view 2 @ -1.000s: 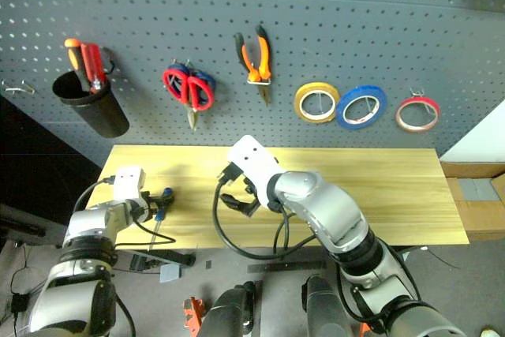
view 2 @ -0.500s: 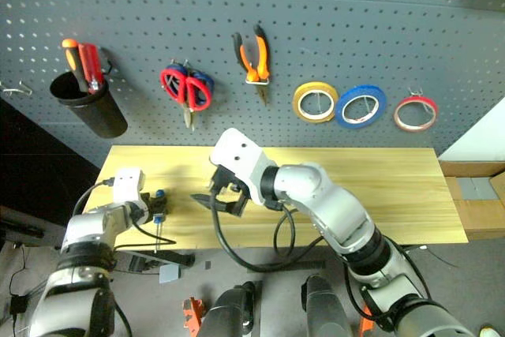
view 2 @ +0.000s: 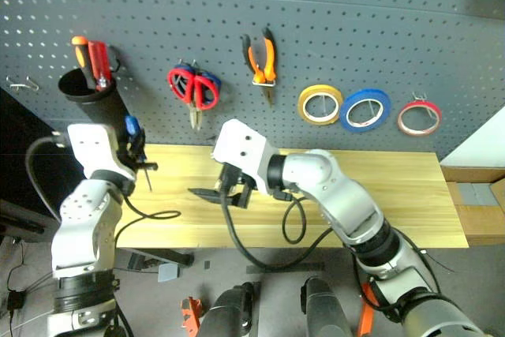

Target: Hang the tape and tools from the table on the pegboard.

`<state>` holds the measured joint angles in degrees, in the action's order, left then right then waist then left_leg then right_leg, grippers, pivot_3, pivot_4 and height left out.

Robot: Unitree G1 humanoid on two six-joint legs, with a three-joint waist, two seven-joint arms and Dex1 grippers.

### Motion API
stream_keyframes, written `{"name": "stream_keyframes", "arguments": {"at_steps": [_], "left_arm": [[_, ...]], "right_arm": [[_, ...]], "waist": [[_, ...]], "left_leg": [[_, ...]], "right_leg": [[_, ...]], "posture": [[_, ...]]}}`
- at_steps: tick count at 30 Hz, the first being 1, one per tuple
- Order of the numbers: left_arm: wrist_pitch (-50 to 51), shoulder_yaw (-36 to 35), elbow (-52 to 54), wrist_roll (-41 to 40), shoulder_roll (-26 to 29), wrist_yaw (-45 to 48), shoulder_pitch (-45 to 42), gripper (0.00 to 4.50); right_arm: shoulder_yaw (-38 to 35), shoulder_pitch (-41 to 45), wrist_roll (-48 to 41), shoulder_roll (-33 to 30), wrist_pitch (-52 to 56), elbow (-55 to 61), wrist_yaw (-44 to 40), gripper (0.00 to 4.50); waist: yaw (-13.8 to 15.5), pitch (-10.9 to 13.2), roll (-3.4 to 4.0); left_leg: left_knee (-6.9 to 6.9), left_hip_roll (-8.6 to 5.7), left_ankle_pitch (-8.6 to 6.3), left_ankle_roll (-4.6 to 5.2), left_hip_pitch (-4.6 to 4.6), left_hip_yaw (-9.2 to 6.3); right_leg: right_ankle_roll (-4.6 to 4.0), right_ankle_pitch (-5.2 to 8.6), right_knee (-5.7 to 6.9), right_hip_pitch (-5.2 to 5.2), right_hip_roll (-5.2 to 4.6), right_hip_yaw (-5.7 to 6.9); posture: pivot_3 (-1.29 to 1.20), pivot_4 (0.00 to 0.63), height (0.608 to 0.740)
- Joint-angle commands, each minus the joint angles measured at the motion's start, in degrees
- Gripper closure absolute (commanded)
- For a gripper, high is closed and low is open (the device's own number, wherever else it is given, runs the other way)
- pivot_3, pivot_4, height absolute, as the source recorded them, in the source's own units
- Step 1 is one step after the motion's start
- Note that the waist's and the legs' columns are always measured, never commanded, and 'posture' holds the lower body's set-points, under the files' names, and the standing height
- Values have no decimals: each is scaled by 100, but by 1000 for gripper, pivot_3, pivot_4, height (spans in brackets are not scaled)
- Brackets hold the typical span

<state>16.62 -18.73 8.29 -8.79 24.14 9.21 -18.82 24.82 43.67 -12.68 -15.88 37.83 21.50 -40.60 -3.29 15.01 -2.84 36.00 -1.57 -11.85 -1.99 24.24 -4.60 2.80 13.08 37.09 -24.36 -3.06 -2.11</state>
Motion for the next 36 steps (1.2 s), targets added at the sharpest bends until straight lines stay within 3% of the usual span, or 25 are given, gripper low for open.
{"name": "stream_keyframes", "arguments": {"at_steps": [1, 7, 13, 27, 36], "left_arm": [[-613, -85, 447, 221, 290, -129, -525, 3833], [-1108, -305, -95, 226, 710, -331, -1876, 3833], [-1985, -432, -1709, 216, 1040, -247, -2769, 3833], [-3591, -218, -4717, 379, 898, -478, -3423, 3833], [-3551, -176, -3780, 198, 809, -486, -3169, 823]], "right_arm": [[-230, 183, -30, -31, -278, 1, -130, 0], [-339, 428, 65, 14, -513, -344, -128, 0], [-402, 725, 197, 219, -755, -724, 36, 0], [-439, 819, 365, 320, -849, -794, 24, 0], [-590, 690, 324, 181, -742, -629, 63, 0]], "waist": [[4, -29, -8], [1, -120, -23], [-17, -262, -11], [-37, -297, -34], [-146, -311, -39]], "left_leg": [[1, 1, 1, -1, 0, 1], [7, 1, 3, -3, 4, 13], [6, 2, 4, -4, 3, 23], [13, 5, 9, -11, 0, 20], [16, 5, 9, -11, 2, 18]], "right_leg": [[0, 0, 1, 1, 2, 4], [2, -5, 1, 3, 26, 9], [3, -6, 1, 2, 34, 4], [-1, -14, 14, 2, 40, 6], [0, -15, 18, 2, 37, 5]], "posture": [[-67, 136, 740], [-66, 114, 740], [-67, 102, 740], [-100, 107, 740], [-110, 100, 740]]}}
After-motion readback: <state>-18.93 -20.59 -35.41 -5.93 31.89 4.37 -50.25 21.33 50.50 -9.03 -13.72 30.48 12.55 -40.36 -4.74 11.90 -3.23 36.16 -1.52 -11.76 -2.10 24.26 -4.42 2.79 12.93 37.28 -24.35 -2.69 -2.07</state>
